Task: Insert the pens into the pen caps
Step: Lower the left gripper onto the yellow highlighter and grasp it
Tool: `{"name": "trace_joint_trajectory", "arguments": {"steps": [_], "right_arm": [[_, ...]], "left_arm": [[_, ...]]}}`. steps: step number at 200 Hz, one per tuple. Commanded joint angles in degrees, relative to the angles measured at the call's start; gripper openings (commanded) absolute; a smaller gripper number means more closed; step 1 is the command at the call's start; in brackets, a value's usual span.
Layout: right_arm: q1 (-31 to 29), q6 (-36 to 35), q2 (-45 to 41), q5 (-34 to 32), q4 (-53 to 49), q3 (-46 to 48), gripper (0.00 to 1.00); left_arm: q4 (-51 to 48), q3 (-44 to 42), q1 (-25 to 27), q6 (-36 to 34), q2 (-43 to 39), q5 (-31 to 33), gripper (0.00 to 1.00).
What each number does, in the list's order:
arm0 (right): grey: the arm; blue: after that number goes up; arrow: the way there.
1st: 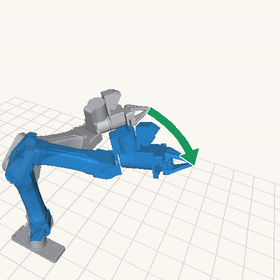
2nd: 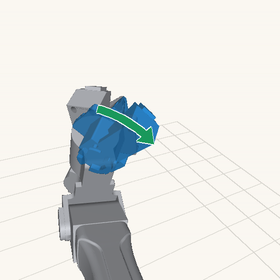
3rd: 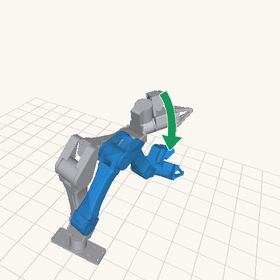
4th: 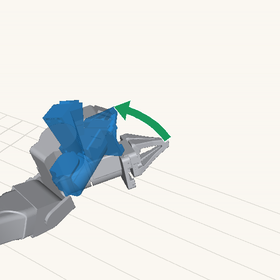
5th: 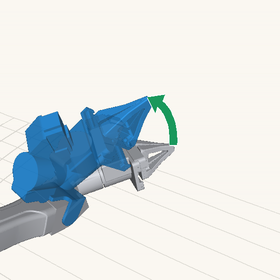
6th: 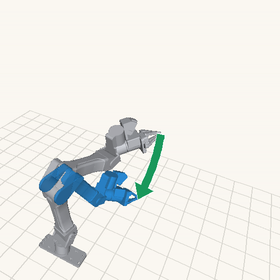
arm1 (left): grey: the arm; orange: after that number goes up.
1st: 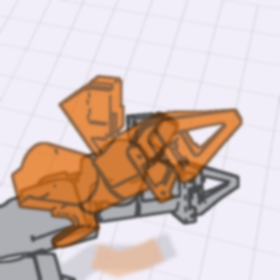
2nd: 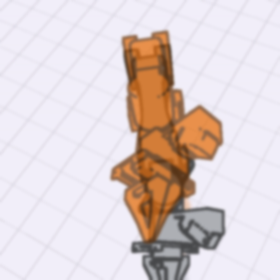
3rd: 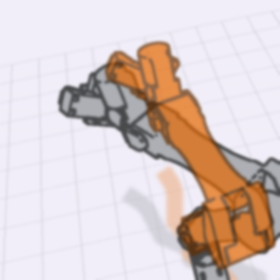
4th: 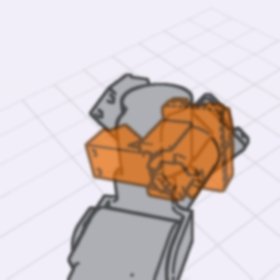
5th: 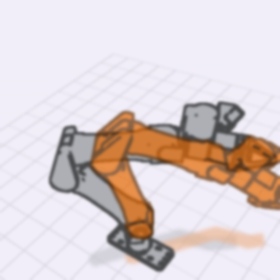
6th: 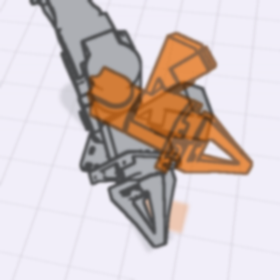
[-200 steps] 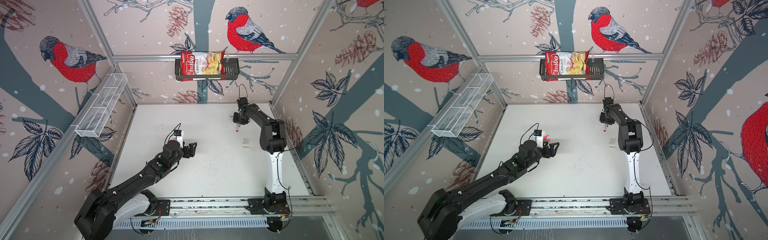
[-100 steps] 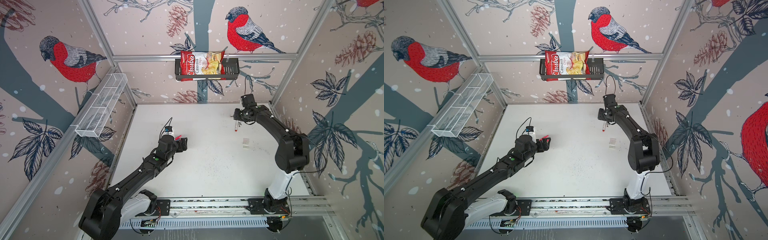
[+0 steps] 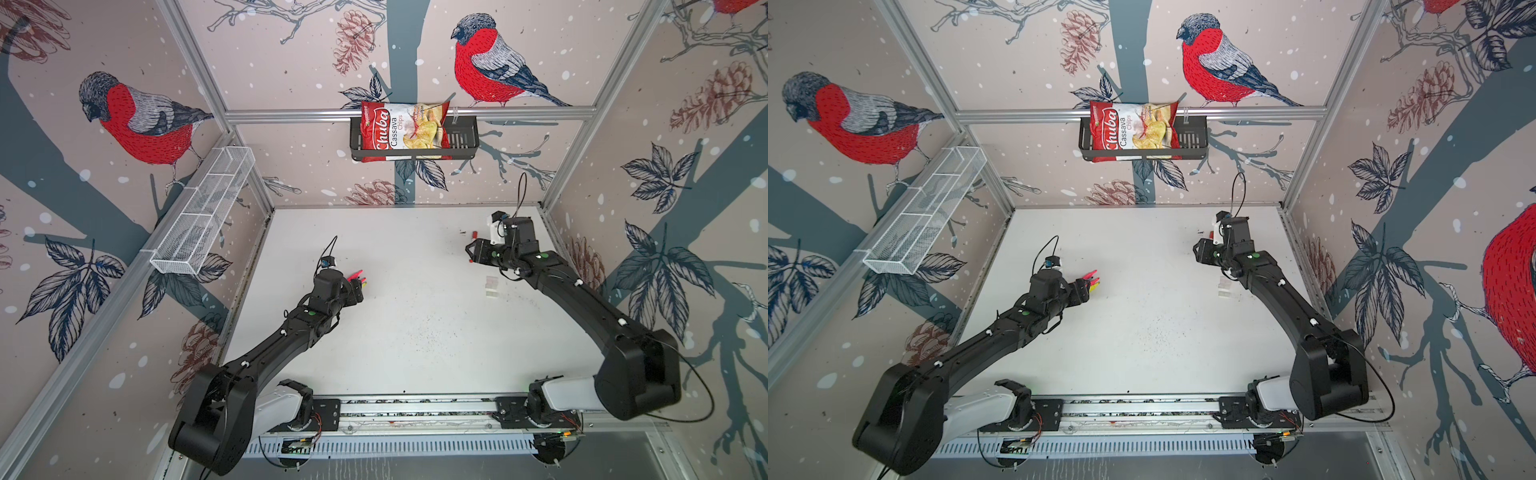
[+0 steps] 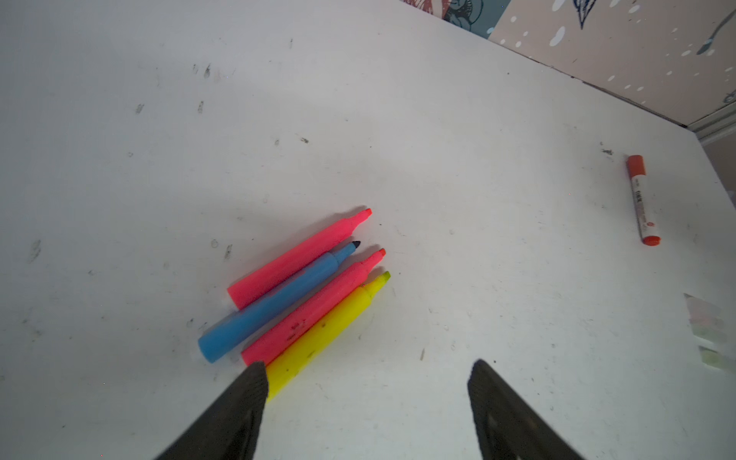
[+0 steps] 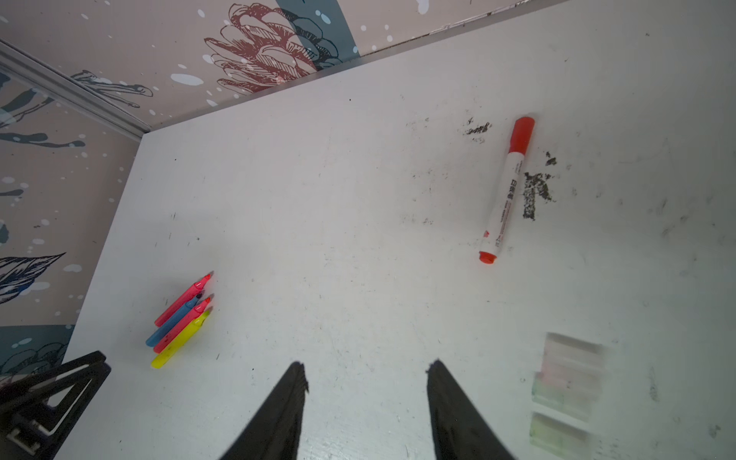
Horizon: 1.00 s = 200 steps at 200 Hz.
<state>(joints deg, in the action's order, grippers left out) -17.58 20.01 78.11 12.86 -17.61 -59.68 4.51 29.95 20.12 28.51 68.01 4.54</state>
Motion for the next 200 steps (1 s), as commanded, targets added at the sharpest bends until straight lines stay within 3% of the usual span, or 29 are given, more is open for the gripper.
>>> {"name": "trace_joint_trajectory", "arguments": {"steps": [1,52,200], "right_arm": [[-0.1,-0.8,-2.0,2.6,2.5,2.2,0.51],[-0.5,-1.1,-4.5,2.8,2.7,5.7,0.51],[-0.3,-1.9,-8.5,2.8,3.5,9.5,0.51]], "left_arm": [[1.3,0.8,-0.9,-0.4,2.5,0.2,0.76],[-1.6,5.1,-1.1,-1.2,10.0,-0.5,0.68],[-1.6,6.7,-1.1,-4.7,17.9,-4.2,0.63]]}}
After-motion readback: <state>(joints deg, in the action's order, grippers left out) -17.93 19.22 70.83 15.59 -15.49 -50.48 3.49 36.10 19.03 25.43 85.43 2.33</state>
